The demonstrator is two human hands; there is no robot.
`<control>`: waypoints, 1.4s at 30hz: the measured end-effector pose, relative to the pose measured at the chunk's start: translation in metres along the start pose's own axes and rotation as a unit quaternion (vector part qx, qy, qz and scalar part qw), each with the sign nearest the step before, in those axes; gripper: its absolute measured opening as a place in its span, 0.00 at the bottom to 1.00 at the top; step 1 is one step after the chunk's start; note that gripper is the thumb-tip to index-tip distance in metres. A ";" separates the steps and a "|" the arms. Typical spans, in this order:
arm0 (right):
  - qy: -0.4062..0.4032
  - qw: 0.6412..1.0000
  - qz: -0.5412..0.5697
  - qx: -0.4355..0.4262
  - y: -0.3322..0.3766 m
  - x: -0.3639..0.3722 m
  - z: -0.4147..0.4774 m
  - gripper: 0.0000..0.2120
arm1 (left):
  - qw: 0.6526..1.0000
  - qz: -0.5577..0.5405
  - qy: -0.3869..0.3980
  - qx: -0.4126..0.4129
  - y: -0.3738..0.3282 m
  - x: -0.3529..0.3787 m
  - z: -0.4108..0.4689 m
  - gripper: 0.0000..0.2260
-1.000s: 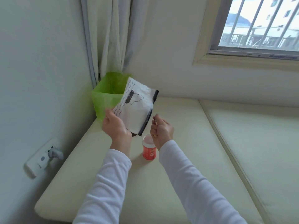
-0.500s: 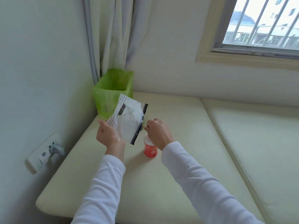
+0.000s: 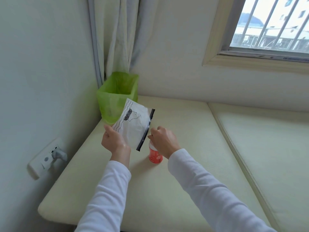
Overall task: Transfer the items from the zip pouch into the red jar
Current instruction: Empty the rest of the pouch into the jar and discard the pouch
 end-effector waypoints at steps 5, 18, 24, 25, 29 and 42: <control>-0.003 1.000 0.007 0.004 0.000 0.000 0.000 0.17 | 1.000 -0.002 0.006 -0.005 0.001 0.000 -0.002 0.16; -0.126 0.882 0.427 0.154 -0.016 -0.007 0.009 0.16 | 1.000 0.012 -0.019 -0.008 0.004 -0.006 0.003 0.17; -0.141 0.839 0.493 0.185 -0.012 0.001 0.016 0.14 | 0.999 0.025 -0.022 0.004 0.007 -0.008 0.005 0.17; -0.132 0.850 0.478 0.174 -0.011 0.001 0.017 0.13 | 0.999 0.028 -0.021 0.004 0.008 -0.008 0.006 0.17; -0.099 0.887 0.427 0.144 -0.004 0.004 0.018 0.10 | 0.999 0.033 -0.022 0.006 0.010 -0.007 0.008 0.16; -0.113 0.943 0.306 0.063 -0.003 0.014 0.014 0.11 | 0.999 0.038 -0.027 0.006 0.011 -0.007 0.006 0.16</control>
Point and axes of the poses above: each hand's wrist, its own z-axis towards the middle knuckle, its own x-axis out of the palm, y = z × x, the point moved 5 cm from there along z, towards the middle knuckle, and after that the axes turned 4 degrees about x, right-handed, at the moved point
